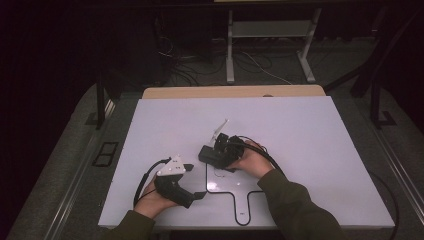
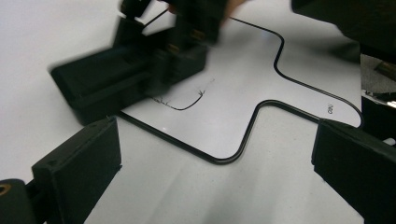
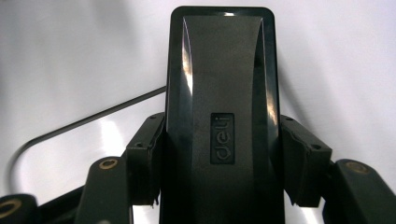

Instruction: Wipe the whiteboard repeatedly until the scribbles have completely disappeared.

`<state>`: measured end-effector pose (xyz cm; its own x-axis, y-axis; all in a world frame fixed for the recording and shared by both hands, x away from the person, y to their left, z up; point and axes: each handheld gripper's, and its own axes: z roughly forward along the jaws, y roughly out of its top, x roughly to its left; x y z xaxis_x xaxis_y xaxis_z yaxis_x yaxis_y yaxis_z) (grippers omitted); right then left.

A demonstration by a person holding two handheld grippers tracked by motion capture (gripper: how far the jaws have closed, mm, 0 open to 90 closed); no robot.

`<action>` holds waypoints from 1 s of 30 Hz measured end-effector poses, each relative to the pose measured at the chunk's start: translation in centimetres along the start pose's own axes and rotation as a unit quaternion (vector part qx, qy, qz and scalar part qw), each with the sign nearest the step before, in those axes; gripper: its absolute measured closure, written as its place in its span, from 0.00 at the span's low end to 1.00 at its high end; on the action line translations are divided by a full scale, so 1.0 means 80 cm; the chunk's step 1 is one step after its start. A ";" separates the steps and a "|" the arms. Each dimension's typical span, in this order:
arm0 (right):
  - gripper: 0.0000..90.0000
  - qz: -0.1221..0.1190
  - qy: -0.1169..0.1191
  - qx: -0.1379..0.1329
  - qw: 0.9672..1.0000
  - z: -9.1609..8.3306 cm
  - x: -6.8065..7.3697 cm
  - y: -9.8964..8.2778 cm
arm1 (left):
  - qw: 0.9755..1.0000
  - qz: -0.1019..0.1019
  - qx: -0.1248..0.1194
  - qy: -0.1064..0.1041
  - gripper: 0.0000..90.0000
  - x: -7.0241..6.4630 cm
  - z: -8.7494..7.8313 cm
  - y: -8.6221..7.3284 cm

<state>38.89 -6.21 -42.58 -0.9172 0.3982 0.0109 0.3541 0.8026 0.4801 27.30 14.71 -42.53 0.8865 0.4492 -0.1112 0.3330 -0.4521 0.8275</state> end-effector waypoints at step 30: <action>0.43 -0.038 0.027 0.014 0.999 -0.006 0.040 -0.007 | 1.000 0.002 -0.001 0.000 0.00 -0.002 0.000 0.001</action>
<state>35.69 -5.63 -42.41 -0.9498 0.3119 0.0221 0.2871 0.8419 0.4569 27.21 14.60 -42.45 0.8882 0.4467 -0.1079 0.3281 -0.4520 0.8295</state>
